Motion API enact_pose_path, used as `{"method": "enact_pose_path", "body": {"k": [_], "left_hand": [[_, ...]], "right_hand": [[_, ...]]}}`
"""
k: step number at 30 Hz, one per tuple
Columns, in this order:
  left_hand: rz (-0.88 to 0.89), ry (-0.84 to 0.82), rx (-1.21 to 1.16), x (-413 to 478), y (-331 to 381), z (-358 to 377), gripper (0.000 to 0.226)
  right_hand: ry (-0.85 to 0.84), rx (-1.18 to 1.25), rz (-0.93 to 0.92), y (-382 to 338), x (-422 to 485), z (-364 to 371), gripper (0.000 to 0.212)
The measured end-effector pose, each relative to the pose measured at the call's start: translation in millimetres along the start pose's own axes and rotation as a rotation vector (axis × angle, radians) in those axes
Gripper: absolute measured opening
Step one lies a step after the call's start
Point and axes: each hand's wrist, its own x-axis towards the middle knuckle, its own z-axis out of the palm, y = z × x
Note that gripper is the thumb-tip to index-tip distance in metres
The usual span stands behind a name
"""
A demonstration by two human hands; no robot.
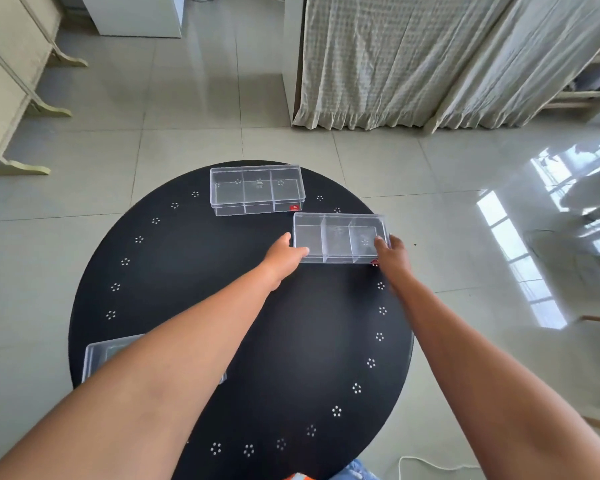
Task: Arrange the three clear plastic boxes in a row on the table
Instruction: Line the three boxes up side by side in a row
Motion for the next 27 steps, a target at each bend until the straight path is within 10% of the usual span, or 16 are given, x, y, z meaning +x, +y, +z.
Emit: {"method": "enact_pose_path", "body": {"k": [19, 27], "left_hand": [[0.041, 0.338, -0.013, -60, -63, -111, 0.025], [-0.065, 0.475, 0.095, -89, -119, -195, 0.045]], "right_hand": [[-0.121, 0.018, -0.094, -21, -89, 100, 0.037], [-0.298, 0.0, -0.159, -38, -146, 176, 0.034]]}}
